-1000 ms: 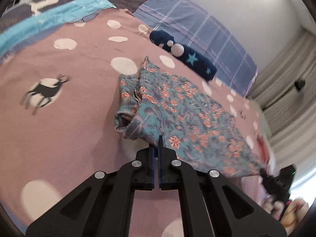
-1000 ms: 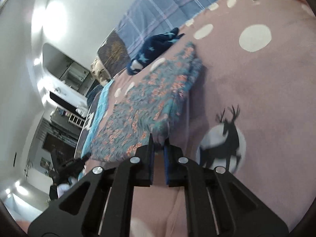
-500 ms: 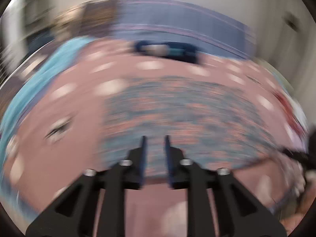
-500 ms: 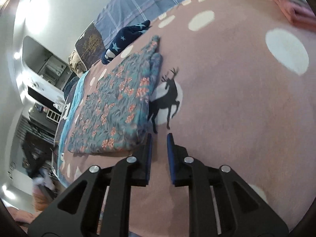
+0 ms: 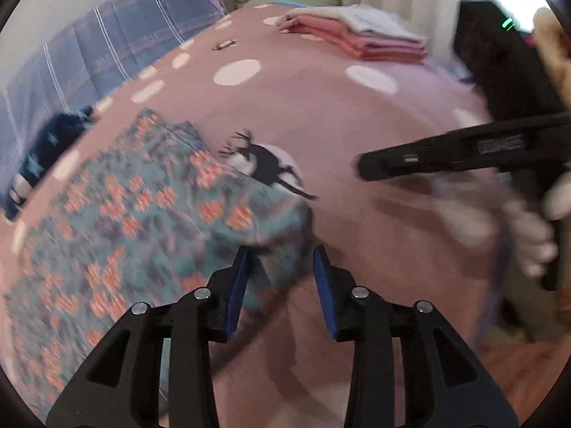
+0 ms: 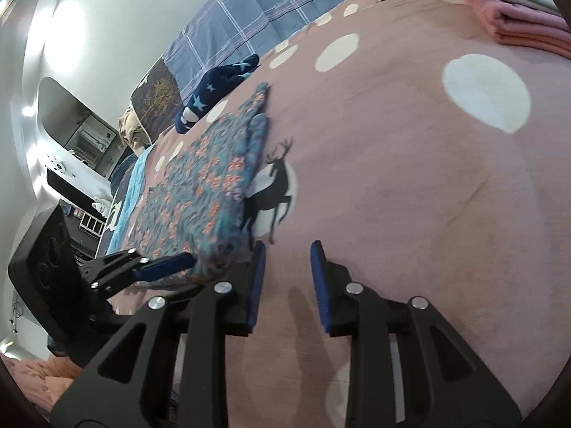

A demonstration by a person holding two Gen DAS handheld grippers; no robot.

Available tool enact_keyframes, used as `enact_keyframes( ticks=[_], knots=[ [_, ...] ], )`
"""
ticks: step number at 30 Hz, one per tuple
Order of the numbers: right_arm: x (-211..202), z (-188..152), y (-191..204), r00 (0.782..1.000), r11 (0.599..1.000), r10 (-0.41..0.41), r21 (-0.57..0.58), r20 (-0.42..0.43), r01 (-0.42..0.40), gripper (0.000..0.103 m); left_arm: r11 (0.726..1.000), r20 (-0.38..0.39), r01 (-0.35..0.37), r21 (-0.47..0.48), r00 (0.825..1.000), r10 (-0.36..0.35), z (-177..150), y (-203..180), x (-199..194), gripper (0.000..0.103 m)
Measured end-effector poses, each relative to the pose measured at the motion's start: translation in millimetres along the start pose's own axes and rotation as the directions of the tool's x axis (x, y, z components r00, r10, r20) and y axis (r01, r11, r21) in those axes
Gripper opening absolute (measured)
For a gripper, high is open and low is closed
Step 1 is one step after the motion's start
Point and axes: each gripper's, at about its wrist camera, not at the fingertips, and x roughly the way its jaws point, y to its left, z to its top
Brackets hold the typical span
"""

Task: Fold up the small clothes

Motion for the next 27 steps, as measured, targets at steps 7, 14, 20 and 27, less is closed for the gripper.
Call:
enact_keyframes(
  ticks=[7,14,20,27],
  knots=[
    [3.1,2.5,5.0,0.999,0.999,0.037,-0.039,-0.018,-0.038,0.033,0.945,0.079,0.06,-0.322,0.996,-0.036,-10.4,73.1,-22.7,0.009],
    [26.9,8.6,35.0,0.992,0.985,0.108,-0.129,-0.069,-0.117,0.033,0.925,0.095,0.095,-0.367,0.993,-0.065,-18.9,68.0,-25.7,0.009],
    [35.8,14.9,72.9,0.989,0.947,0.13,-0.285,-0.076,-0.147,0.033,0.917,0.1,0.126,-0.377,0.991,-0.095,-18.5,66.2,-22.2,0.011],
    [69.3,31.7,87.4,0.986,0.954,0.042,-0.287,-0.163,-0.088,0.033,0.918,0.098,0.14,-0.37,0.989,-0.111,-27.4,56.9,-22.3,0.016]
  ],
)
